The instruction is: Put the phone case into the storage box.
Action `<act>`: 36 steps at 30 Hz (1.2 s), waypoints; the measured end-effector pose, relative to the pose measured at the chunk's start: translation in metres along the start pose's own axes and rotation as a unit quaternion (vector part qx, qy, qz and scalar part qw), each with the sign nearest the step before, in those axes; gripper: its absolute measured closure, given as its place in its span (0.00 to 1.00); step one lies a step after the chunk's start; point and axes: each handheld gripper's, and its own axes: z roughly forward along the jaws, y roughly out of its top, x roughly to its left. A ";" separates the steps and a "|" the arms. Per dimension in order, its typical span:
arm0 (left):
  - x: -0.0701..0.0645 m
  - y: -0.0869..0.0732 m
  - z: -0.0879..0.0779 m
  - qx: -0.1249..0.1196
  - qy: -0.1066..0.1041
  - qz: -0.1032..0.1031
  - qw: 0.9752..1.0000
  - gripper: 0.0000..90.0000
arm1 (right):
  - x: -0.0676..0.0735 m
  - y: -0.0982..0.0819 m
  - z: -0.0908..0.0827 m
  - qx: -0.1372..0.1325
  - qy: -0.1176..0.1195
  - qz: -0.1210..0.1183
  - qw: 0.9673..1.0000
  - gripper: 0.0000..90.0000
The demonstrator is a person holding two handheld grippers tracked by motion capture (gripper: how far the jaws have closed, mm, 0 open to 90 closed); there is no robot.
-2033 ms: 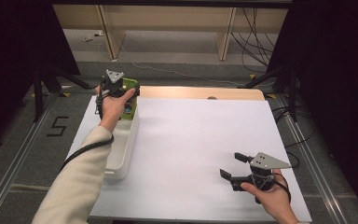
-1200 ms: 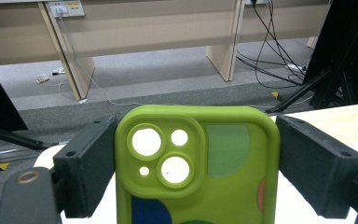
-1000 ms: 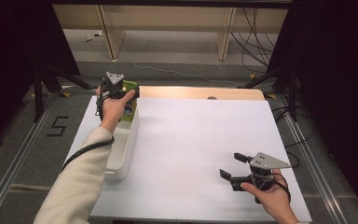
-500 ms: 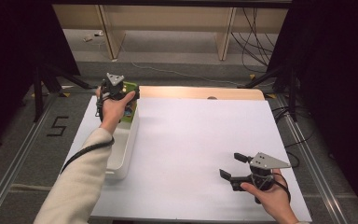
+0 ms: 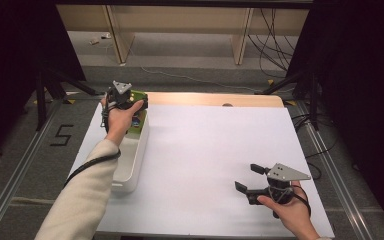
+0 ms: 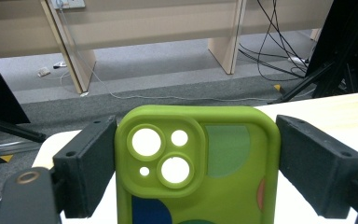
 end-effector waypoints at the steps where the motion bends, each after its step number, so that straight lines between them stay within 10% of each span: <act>1: 0.000 0.000 0.000 0.000 0.000 0.000 1.000 0.18 | 0.000 0.000 0.000 0.000 0.000 0.000 1.000 0.17; 36: 0.001 -0.010 -0.002 0.014 -0.007 -0.005 1.000 0.17 | 0.000 0.000 0.000 0.002 0.001 -0.001 1.000 0.17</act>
